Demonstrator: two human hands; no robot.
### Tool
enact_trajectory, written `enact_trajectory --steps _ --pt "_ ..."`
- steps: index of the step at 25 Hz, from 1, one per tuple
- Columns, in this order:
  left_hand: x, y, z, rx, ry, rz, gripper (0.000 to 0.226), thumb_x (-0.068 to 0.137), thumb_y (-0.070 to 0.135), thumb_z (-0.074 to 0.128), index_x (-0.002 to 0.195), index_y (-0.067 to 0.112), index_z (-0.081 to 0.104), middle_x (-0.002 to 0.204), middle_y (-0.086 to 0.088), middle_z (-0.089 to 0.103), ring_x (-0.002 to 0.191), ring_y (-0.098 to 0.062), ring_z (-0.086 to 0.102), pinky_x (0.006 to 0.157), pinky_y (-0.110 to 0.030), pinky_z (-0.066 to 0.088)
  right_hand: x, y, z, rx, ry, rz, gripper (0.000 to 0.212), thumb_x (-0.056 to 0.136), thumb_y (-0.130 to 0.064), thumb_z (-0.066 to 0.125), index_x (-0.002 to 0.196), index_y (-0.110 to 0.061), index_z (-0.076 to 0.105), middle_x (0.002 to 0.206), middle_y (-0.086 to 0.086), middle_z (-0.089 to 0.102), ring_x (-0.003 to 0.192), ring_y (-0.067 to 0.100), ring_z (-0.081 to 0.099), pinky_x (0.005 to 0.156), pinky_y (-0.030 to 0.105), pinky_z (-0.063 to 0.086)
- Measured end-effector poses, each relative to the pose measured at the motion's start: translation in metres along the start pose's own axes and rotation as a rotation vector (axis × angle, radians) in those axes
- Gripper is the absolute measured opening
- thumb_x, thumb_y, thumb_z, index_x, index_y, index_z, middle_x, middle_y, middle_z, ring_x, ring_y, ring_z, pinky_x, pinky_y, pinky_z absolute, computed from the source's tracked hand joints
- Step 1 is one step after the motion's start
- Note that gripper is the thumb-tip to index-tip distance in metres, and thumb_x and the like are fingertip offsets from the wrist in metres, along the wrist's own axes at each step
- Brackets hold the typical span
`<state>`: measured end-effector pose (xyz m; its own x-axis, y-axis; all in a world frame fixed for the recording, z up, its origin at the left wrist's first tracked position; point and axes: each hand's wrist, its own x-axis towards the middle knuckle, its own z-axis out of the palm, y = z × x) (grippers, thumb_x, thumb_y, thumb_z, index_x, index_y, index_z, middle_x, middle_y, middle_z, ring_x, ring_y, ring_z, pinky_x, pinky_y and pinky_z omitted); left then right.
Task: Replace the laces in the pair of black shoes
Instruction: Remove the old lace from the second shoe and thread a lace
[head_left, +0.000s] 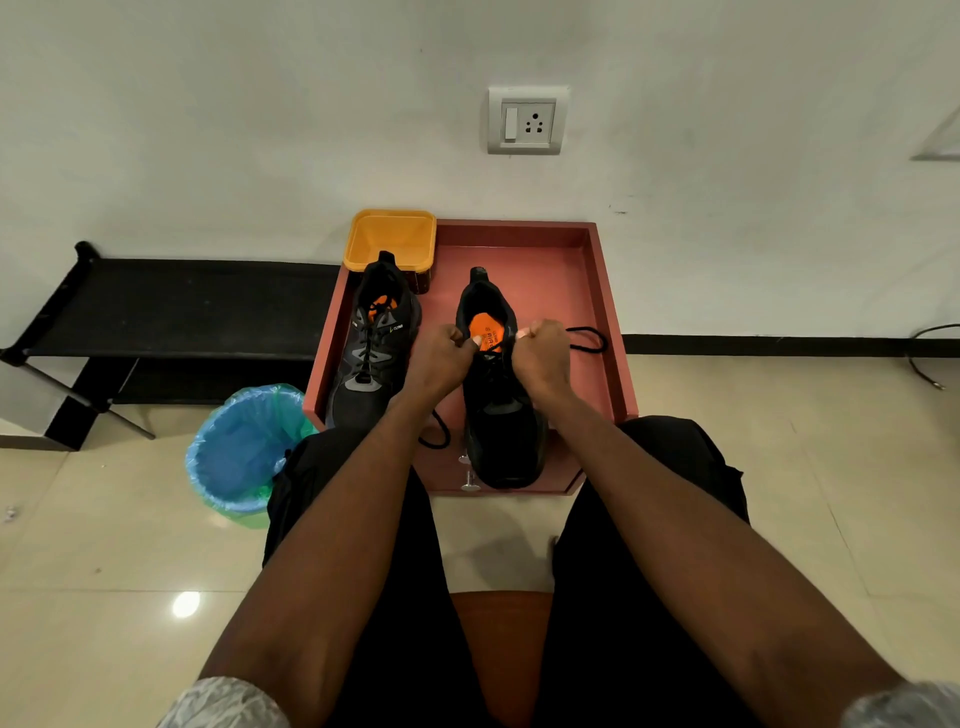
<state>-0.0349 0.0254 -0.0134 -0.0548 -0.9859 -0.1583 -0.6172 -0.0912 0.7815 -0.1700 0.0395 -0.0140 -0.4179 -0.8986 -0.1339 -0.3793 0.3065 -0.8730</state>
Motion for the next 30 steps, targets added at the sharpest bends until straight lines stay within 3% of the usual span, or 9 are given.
enact_trajectory --steps 3,6,9,14,17,20,25,27,30 --pt "-0.001 0.000 0.001 -0.017 -0.003 0.010 0.035 0.095 0.033 0.061 0.087 -0.001 0.059 0.079 -0.019 0.063 0.073 -0.033 0.061 0.065 -0.039 0.048 0.005 0.000 -0.001 0.229 0.037 0.267 0.015 0.079 -0.007 0.048 0.092 -0.002 0.054 0.094 0.015 0.055 0.083 0.030 0.056 0.062 0.034 0.043" --pt "-0.001 0.000 0.004 -0.030 0.012 0.001 0.038 0.095 0.036 0.060 0.089 -0.002 0.058 0.086 -0.024 0.066 0.079 -0.040 0.065 0.068 -0.048 0.054 -0.004 -0.006 -0.003 -0.120 -0.004 -0.120 0.023 0.087 -0.003 0.051 0.109 -0.004 0.058 0.125 0.015 0.050 0.104 0.028 0.056 0.081 0.039 0.052" --pt "-0.003 0.003 0.005 -0.026 0.008 -0.002 0.030 0.096 0.033 0.057 0.085 0.005 0.056 0.074 -0.012 0.060 0.064 -0.029 0.055 0.057 -0.040 0.044 -0.012 -0.003 0.000 -0.527 -0.131 -0.527 0.037 0.084 -0.003 0.057 0.120 -0.012 0.064 0.153 0.015 0.032 0.142 0.032 0.027 0.109 0.048 0.031" --pt "-0.002 0.002 0.006 0.026 0.020 -0.015 0.026 0.097 0.029 0.055 0.076 0.014 0.049 0.067 -0.001 0.051 0.059 -0.018 0.045 0.052 -0.030 0.033 -0.007 0.004 0.001 -0.703 -0.174 -0.517 0.035 0.089 -0.007 0.056 0.122 -0.009 0.064 0.155 0.014 0.030 0.142 0.033 0.022 0.111 0.052 0.030" --pt "-0.001 0.002 0.005 0.015 0.014 -0.021 0.025 0.097 0.028 0.056 0.079 0.012 0.051 0.070 -0.004 0.053 0.061 -0.018 0.046 0.055 -0.030 0.035 -0.005 0.007 -0.002 -0.743 -0.239 -0.544 0.032 0.090 -0.006 0.055 0.121 -0.006 0.064 0.153 0.015 0.032 0.137 0.034 0.028 0.107 0.050 0.034" --pt "0.001 0.001 0.004 0.017 0.005 -0.008 0.029 0.097 0.029 0.057 0.073 0.013 0.049 0.075 -0.014 0.060 0.067 -0.026 0.054 0.060 -0.036 0.041 -0.007 0.000 -0.006 -0.453 -0.118 -0.514 0.015 0.089 0.002 0.051 0.101 0.005 0.059 0.131 0.017 0.048 0.099 0.029 0.055 0.079 0.038 0.051" --pt "0.001 0.000 0.001 0.047 0.008 0.018 0.031 0.097 0.027 0.058 0.073 0.010 0.050 0.085 -0.024 0.068 0.067 -0.026 0.058 0.056 -0.031 0.041 0.018 -0.003 -0.019 0.176 0.184 0.165 0.012 0.087 0.000 0.045 0.085 -0.011 0.051 0.090 0.013 0.060 0.066 0.018 0.057 0.046 0.029 0.042" --pt "0.000 0.000 0.002 0.039 0.012 0.023 0.030 0.097 0.027 0.058 0.074 0.009 0.051 0.085 -0.023 0.068 0.066 -0.023 0.056 0.055 -0.029 0.039 0.017 -0.004 -0.022 0.095 0.164 0.198 0.019 0.086 0.000 0.048 0.100 -0.009 0.057 0.114 0.018 0.060 0.082 0.024 0.064 0.057 0.032 0.054" --pt "0.000 0.000 0.004 0.015 0.016 0.022 0.033 0.097 0.028 0.058 0.069 0.014 0.048 0.084 -0.022 0.067 0.068 -0.026 0.058 0.058 -0.033 0.041 0.006 -0.005 -0.016 -0.331 0.065 -0.296 0.036 0.089 -0.006 0.055 0.124 -0.011 0.063 0.145 0.015 0.041 0.130 0.032 0.044 0.106 0.048 0.044"
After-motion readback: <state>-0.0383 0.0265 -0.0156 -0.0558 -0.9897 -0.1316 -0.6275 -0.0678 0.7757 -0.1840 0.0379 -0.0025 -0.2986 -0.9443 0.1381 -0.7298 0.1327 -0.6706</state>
